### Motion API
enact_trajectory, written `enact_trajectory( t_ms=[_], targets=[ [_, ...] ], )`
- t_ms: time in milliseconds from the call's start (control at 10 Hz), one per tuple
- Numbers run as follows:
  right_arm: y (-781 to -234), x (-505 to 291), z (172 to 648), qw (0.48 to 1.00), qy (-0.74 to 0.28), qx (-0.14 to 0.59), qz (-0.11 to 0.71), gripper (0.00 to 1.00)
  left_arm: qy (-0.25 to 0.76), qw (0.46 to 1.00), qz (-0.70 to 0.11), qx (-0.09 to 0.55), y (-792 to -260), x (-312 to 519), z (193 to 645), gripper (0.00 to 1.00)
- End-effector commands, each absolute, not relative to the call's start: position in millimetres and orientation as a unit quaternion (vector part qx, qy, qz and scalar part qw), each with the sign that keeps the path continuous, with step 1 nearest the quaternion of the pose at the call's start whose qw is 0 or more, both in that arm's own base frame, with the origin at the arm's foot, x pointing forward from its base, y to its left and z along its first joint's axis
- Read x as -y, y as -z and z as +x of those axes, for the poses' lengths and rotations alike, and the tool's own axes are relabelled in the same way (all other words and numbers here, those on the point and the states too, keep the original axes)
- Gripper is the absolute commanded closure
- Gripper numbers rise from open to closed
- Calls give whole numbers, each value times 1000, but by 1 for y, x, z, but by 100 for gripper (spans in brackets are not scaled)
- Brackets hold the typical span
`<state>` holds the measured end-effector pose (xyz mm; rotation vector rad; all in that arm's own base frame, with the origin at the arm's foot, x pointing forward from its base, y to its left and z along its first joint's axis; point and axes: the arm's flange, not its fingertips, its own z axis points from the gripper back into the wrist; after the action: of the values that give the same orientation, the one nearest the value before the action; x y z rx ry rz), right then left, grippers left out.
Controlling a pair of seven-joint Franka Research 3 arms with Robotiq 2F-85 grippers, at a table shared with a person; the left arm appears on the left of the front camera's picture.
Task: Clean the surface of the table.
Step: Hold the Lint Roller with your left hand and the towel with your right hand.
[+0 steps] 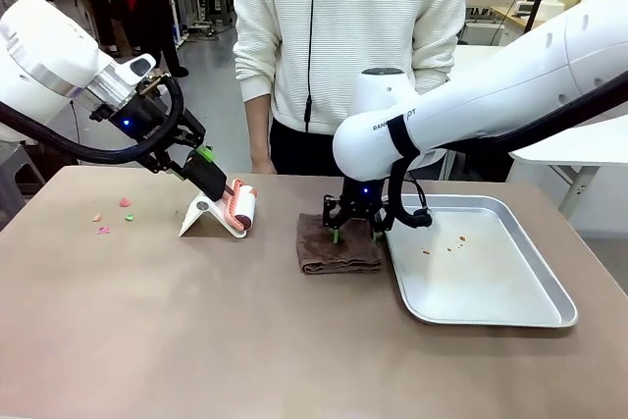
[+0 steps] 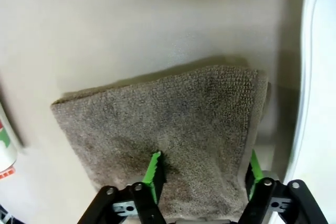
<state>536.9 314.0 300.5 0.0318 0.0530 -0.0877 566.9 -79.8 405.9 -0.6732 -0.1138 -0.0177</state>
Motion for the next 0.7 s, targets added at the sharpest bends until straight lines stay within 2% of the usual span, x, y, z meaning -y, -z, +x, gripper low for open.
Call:
enact_trajectory(
  t_ms=[0,100,200,300,400,600],
  targets=[
    [-291,-311,539,998,41,-42,24,63,24,942,-328,64,-406,79,571,100],
    [-290,-311,539,998,38,-44,25,100,25,943,-326,66,-406,79,571,100],
    [-289,-311,538,998,36,-44,27,100,24,943,-326,68,-406,80,571,87],
    [-289,-311,538,998,37,-44,28,100,23,943,-325,67,-406,80,571,96],
    [-288,-311,538,998,36,-45,29,100,23,943,-325,68,-406,80,571,100],
    [-287,-311,539,998,34,-49,29,100,25,943,-325,70,-406,80,571,100]
  ],
)
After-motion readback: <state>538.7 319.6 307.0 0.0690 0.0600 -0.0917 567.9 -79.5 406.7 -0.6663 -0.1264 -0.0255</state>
